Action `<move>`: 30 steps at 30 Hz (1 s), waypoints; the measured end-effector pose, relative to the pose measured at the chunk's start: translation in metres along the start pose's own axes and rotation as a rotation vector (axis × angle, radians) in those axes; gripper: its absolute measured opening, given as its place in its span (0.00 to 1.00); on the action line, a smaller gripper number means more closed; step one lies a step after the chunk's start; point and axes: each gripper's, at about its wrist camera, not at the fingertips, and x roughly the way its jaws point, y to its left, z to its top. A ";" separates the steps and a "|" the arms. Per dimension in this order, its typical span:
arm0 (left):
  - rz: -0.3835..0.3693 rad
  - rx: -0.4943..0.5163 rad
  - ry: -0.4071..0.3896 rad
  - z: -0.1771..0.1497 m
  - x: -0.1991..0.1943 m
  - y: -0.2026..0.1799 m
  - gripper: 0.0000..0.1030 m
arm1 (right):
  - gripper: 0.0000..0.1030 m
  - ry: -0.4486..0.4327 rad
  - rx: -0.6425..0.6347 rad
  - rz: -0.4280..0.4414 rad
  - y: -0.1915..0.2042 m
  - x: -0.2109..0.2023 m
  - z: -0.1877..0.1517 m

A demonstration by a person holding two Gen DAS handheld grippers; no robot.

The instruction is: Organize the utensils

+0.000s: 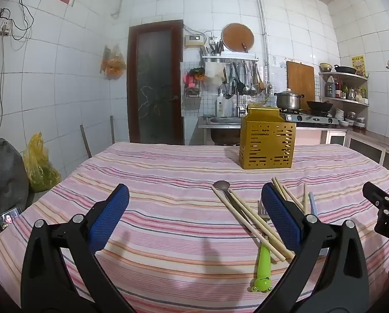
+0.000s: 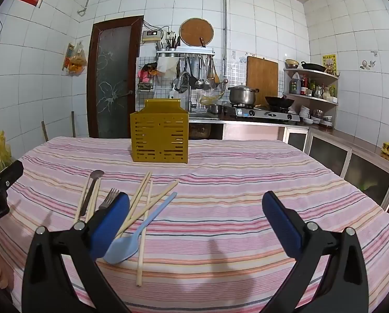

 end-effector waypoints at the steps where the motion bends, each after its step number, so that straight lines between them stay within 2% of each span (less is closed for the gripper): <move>1: 0.000 0.003 0.001 0.000 0.000 0.000 0.95 | 0.96 -0.001 -0.001 -0.001 0.000 0.000 0.000; 13: -0.002 -0.002 -0.006 0.002 -0.003 0.000 0.95 | 0.96 -0.032 -0.009 -0.003 0.002 -0.008 0.000; 30: -0.005 -0.009 -0.007 0.001 -0.004 0.001 0.95 | 0.96 -0.031 -0.006 -0.007 0.000 -0.014 -0.001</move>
